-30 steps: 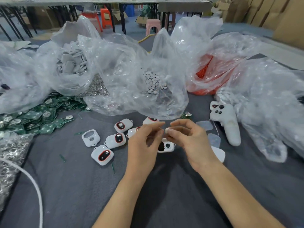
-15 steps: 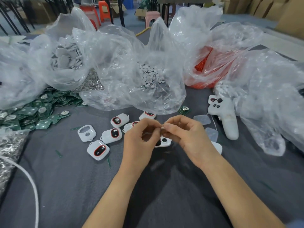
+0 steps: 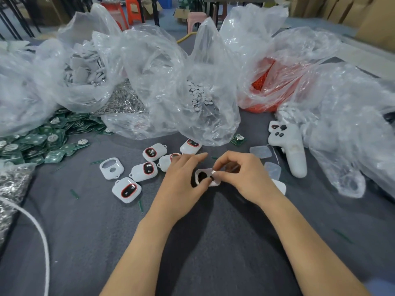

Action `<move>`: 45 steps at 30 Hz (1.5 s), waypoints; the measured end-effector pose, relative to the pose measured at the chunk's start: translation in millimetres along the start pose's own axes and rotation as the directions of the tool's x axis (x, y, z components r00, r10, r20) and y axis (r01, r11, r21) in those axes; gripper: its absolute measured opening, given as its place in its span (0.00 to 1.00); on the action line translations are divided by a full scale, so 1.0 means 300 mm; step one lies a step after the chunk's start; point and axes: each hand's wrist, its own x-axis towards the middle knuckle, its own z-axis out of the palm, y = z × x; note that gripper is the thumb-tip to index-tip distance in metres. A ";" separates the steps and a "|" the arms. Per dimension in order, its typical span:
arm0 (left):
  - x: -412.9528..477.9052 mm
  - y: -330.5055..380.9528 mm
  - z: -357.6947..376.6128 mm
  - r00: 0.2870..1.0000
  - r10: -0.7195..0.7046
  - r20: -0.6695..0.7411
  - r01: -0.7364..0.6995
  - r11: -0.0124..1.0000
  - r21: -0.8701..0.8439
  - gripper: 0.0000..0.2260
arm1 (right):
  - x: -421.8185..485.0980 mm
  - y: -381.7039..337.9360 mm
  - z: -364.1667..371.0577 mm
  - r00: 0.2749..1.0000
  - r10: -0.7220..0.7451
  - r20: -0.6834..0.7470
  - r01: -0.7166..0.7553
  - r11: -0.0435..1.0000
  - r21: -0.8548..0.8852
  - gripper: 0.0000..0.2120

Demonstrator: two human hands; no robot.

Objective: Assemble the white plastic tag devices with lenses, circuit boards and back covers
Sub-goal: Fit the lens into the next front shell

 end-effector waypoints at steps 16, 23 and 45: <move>0.007 -0.011 0.008 0.986 -0.167 -0.010 0.165 0.982 -0.087 0.04 | -0.013 -0.019 0.044 0.988 -0.148 0.032 0.150 0.987 -0.057 0.10; 0.007 -0.012 0.004 0.972 -0.222 -0.071 0.197 0.946 -0.257 0.08 | -0.012 -0.024 0.056 0.983 -0.181 -0.042 0.182 0.983 0.027 0.10; -0.005 0.012 -0.004 0.965 -0.253 0.066 0.238 0.743 -0.626 0.06 | 0.007 0.003 0.025 0.997 -0.057 0.057 0.044 0.975 0.217 0.13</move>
